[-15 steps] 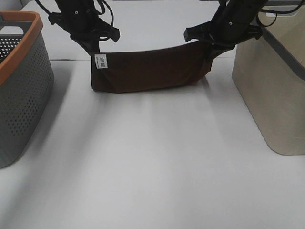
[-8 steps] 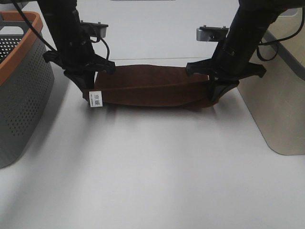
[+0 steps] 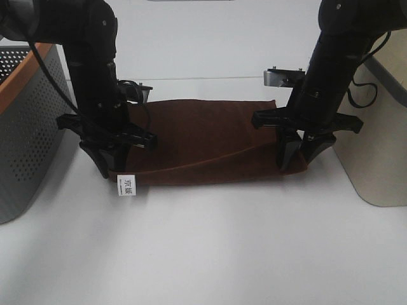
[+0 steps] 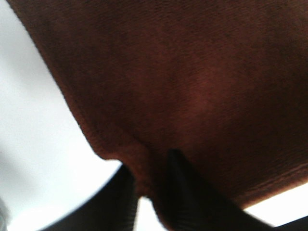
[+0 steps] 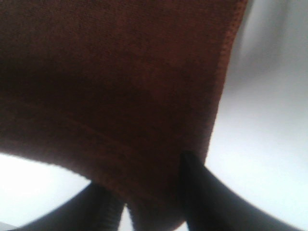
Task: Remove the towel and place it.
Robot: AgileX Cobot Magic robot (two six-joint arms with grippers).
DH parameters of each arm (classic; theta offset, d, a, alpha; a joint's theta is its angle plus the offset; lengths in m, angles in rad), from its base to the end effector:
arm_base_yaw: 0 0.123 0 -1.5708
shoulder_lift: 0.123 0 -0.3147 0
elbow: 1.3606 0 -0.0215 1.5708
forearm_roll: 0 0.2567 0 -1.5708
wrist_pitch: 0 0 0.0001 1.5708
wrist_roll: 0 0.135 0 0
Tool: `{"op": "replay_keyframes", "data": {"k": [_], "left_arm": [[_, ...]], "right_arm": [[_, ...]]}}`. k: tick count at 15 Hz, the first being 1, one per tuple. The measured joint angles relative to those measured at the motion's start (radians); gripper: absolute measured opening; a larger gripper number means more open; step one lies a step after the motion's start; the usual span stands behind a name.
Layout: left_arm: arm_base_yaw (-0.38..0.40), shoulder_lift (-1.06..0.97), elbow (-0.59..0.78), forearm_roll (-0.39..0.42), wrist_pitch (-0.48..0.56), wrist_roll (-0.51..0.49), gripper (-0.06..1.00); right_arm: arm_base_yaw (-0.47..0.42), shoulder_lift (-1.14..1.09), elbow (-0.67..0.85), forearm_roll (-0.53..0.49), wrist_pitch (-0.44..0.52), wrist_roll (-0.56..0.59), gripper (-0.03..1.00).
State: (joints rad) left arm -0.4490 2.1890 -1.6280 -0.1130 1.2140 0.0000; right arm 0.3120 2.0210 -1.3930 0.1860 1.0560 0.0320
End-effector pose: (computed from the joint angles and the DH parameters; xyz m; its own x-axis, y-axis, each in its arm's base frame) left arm 0.3859 -0.2018 0.1238 -0.9109 0.3952 0.1187 0.3849 0.9175 -0.1003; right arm 0.3733 0.1432 0.1405 -0.9814 -0.1879 0.0383 -0.1797 0.9710 0.1574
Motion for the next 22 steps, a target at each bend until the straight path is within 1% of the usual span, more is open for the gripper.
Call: {"op": "replay_keyframes", "data": {"k": [1, 2, 3, 4, 6, 8, 10, 12, 13, 14, 15, 17, 19, 20, 22], "left_arm": [[-0.002, 0.0, 0.001, 0.006, 0.0, -0.008, 0.46], [-0.003, -0.003, 0.001, 0.007, 0.0, -0.02, 0.65], [-0.003, -0.007, 0.001, 0.007, 0.0, -0.028, 0.79], [-0.003, -0.02, 0.001, 0.008, 0.0, -0.032, 0.83], [-0.003, -0.071, 0.001, 0.01, 0.0, -0.034, 0.85], [-0.003, -0.153, 0.001, 0.011, -0.001, -0.034, 0.85], [-0.003, -0.261, 0.001, 0.011, -0.002, -0.034, 0.85], [-0.003, -0.402, 0.001, 0.011, 0.0, -0.05, 0.85], [-0.003, -0.518, 0.002, 0.011, 0.001, -0.057, 0.85], [-0.003, -0.594, 0.009, 0.013, 0.001, -0.058, 0.85], [-0.003, -0.67, 0.029, 0.015, 0.001, -0.058, 0.85], [-0.003, -0.842, 0.125, 0.024, 0.0, -0.058, 0.85], [-0.003, -1.001, 0.296, 0.045, 0.0, -0.057, 0.85], [-0.003, -1.001, 0.296, 0.045, 0.0, -0.057, 0.85], [-0.003, -1.181, 0.491, 0.078, 0.001, -0.057, 0.85]], "right_arm": [[0.0, 0.0, 0.0, 0.012, 0.026, -0.001, 0.57], [0.0, 0.0, 0.0, 0.024, 0.052, -0.01, 0.65], [0.0, 0.0, 0.0, 0.041, 0.076, -0.019, 0.7], [0.0, -0.003, 0.0, 0.057, 0.101, -0.026, 0.72], [0.0, -0.045, 0.0, 0.082, 0.117, -0.026, 0.73], [0.0, -0.131, 0.0, 0.13, 0.12, -0.032, 0.74], [0.0, -0.232, 0.0, 0.187, 0.144, -0.057, 0.74], [0.0, -0.341, 0.0, 0.2, 0.147, -0.072, 0.74], [0.0, -0.423, 0.0, 0.192, 0.149, -0.08, 0.74], [0.0, -0.452, 0.002, 0.186, 0.149, -0.085, 0.74], [0.0, -0.541, 0.031, 0.179, 0.149, -0.099, 0.74], [0.0, -0.671, 0.107, 0.174, 0.15, -0.109, 0.74], [0.0, -0.794, 0.234, 0.166, 0.151, -0.148, 0.74], [0.0, -0.794, 0.234, 0.166, 0.151, -0.148, 0.74], [0.0, -0.929, 0.389, 0.134, 0.155, -0.177, 0.74]]}}
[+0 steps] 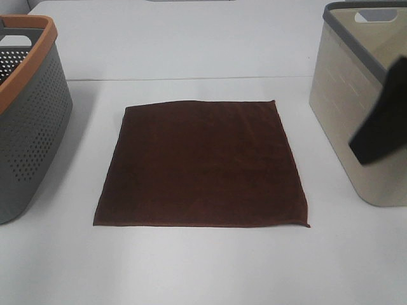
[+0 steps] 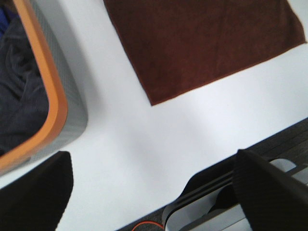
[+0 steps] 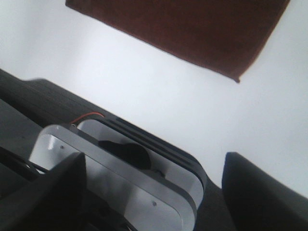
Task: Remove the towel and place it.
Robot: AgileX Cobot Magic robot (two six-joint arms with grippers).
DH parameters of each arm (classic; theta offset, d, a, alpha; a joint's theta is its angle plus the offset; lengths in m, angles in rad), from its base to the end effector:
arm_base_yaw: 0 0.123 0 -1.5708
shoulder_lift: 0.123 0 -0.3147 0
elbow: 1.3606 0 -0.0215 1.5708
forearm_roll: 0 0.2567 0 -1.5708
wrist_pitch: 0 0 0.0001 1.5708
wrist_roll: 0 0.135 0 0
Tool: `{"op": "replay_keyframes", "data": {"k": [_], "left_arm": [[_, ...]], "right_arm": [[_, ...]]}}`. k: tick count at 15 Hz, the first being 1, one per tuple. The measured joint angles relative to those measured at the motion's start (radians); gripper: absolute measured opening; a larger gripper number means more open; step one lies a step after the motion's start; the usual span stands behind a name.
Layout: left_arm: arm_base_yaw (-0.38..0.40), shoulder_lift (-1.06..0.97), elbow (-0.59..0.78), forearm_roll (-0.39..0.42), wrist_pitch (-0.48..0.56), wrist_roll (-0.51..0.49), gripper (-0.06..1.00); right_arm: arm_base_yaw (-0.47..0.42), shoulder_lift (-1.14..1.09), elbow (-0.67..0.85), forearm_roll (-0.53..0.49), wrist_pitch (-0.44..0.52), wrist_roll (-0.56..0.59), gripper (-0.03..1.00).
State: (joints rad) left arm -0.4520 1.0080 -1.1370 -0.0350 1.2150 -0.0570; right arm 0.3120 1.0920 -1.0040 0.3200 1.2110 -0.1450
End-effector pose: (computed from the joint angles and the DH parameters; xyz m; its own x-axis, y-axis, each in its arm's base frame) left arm 0.1646 -0.0848 0.3703 -0.7858 0.3047 -0.5383 0.3991 0.9146 -0.0650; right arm 0.1728 0.0975 0.3193 -0.8733 -0.3106 -0.3754 -0.4217 0.8677 0.2631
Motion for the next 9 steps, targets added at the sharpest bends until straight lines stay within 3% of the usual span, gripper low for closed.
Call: {"op": "replay_keyframes", "data": {"k": [2, 3, 6, 9], "left_arm": [[0.0, -0.275, 0.297, 0.035, -0.006, 0.0, 0.85], [0.0, -0.369, 0.374, 0.035, -0.015, 0.003, 0.85], [0.0, -0.607, 0.549, 0.035, -0.077, 0.041, 0.85], [0.0, -0.764, 0.633, 0.035, -0.144, 0.07, 0.85]], "right_arm": [[0.0, -0.2, 0.232, -0.096, 0.007, -0.014, 0.74], [0.0, -0.279, 0.306, -0.137, 0.009, -0.014, 0.74], [0.0, -0.514, 0.437, -0.193, -0.001, -0.007, 0.74], [0.0, -0.774, 0.457, -0.196, -0.048, -0.033, 0.74]]}}
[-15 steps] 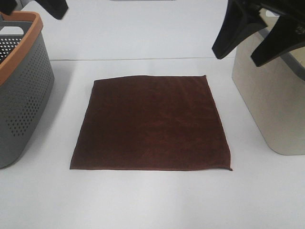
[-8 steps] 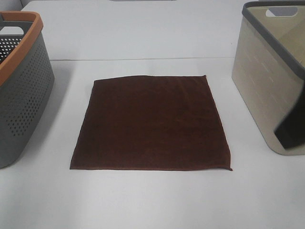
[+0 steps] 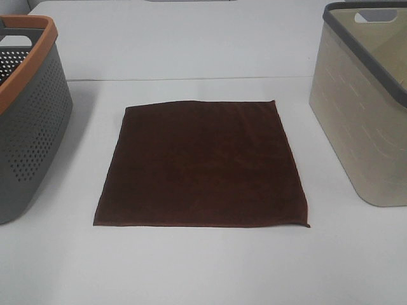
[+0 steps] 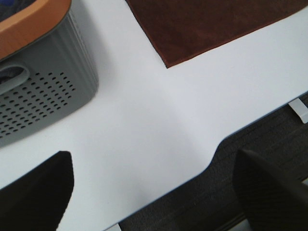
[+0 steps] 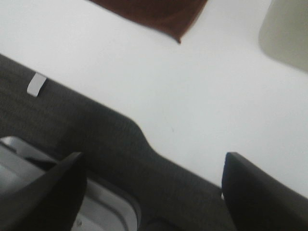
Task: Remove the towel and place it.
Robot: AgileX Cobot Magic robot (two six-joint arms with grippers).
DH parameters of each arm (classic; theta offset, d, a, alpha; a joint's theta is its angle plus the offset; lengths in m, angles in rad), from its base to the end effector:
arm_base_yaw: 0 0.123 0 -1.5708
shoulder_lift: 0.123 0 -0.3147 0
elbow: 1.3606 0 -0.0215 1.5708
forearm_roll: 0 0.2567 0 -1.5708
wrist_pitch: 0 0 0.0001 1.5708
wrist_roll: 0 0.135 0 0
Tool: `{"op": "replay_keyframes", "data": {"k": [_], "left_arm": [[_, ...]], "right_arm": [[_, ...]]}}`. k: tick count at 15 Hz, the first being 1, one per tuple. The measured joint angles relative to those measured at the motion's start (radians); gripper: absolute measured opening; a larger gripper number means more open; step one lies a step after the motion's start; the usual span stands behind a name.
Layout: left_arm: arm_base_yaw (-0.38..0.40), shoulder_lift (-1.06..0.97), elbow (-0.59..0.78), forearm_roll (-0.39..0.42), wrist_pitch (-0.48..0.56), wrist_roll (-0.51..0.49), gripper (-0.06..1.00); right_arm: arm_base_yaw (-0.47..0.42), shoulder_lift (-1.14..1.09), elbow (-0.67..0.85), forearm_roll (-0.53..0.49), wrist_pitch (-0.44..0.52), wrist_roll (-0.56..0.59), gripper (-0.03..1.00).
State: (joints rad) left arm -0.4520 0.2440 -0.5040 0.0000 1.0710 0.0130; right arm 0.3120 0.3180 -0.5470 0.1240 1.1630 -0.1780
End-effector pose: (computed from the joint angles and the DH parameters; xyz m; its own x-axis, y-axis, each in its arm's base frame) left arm 0.0373 -0.0181 0.2540 -0.5900 0.3009 -0.7492 0.4445 0.8957 0.0097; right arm 0.0350 0.0274 0.2573 -0.6570 -0.3458 -0.6699 -0.4649 0.8854 -0.0011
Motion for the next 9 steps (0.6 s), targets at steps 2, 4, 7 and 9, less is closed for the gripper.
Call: {"op": "replay_keyframes", "data": {"k": [2, 4, 7, 9], "left_arm": [[0.0, -0.04, 0.003, 0.0, -0.012, 0.024, 0.85], [0.0, -0.04, 0.003, -0.008, -0.015, 0.042, 0.85], [0.0, -0.04, 0.003, -0.018, -0.015, 0.05, 0.85], [0.0, -0.04, 0.003, -0.018, -0.015, 0.05, 0.85]], "right_arm": [[0.0, -0.158, 0.008, 0.0, -0.017, 0.0, 0.74], [0.0, -0.273, 0.034, 0.001, -0.067, -0.001, 0.74], [0.0, -0.304, 0.037, 0.001, -0.087, -0.001, 0.74], [0.0, -0.304, 0.037, 0.001, -0.087, -0.001, 0.74]]}}
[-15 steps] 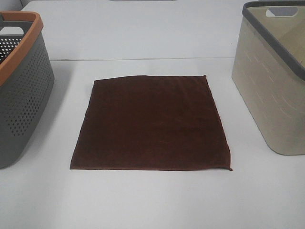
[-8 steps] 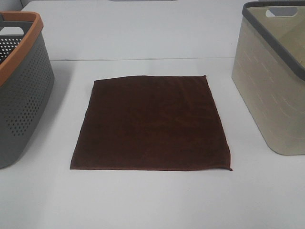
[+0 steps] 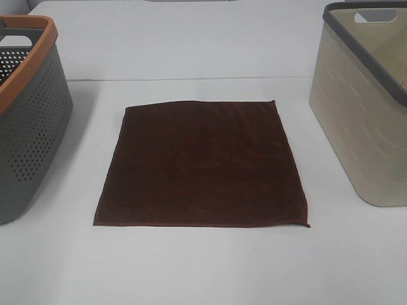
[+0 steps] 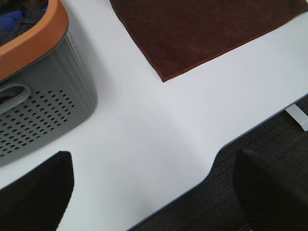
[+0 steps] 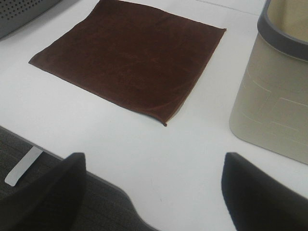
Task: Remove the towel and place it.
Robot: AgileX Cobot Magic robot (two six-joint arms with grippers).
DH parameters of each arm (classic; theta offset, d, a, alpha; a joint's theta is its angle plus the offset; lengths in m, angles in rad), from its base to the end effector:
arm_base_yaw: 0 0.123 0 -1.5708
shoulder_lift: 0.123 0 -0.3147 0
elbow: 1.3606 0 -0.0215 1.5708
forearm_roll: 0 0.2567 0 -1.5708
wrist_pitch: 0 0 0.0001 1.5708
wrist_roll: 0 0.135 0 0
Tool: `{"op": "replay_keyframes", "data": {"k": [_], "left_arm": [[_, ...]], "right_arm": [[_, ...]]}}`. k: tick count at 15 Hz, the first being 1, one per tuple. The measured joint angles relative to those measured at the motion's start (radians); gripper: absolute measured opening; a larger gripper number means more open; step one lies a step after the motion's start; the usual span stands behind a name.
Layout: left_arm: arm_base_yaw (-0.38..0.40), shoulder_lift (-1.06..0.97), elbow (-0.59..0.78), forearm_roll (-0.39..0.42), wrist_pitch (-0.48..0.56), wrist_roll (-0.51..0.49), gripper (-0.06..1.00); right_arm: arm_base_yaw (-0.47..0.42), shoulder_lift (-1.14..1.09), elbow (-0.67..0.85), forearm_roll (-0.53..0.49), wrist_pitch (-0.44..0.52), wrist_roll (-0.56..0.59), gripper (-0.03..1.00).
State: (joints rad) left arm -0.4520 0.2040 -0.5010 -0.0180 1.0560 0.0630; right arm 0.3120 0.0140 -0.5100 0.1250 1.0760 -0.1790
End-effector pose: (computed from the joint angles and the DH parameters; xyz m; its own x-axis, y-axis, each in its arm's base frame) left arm 0.0328 -0.0183 0.2561 -0.5348 0.3198 -0.7821 0.4774 0.8781 0.0326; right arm 0.0041 0.0169 0.2621 -0.3970 -0.2525 -0.8824 -0.4477 0.8925 -0.0539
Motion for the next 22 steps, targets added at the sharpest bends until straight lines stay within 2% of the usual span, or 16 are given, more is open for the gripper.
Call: {"op": "replay_keyframes", "data": {"k": [8, 10, 13, 15, 17, 19, 22], "left_arm": [[0.0, -0.001, 0.0, 0.0, 0.0, 0.0, 0.85], [0.02, -0.006, 0.0, -0.001, -0.001, 0.0, 0.85], [0.166, -0.006, 0.0, -0.001, -0.001, 0.0, 0.85], [0.316, -0.032, 0.0, -0.001, -0.001, 0.0, 0.85], [0.406, -0.1, 0.0, 0.0, -0.002, 0.0, 0.85], [0.42, -0.187, 0.0, 0.0, -0.003, 0.0, 0.85], [0.42, -0.208, 0.0, 0.0, -0.003, 0.0, 0.85]], "right_arm": [[0.0, 0.0, 0.001, 0.0, 0.0, 0.0, 0.74], [0.0, 0.0, 0.001, 0.0, 0.0, 0.0, 0.74], [-0.04, 0.0, 0.001, 0.001, 0.0, 0.0, 0.74], [-0.121, 0.0, 0.001, 0.001, -0.001, 0.0, 0.74], [-0.205, 0.0, 0.001, 0.001, -0.002, 0.0, 0.74], [-0.28, 0.0, 0.001, 0.001, -0.002, 0.0, 0.74], [-0.302, -0.015, 0.003, 0.002, -0.003, 0.0, 0.74]]}}
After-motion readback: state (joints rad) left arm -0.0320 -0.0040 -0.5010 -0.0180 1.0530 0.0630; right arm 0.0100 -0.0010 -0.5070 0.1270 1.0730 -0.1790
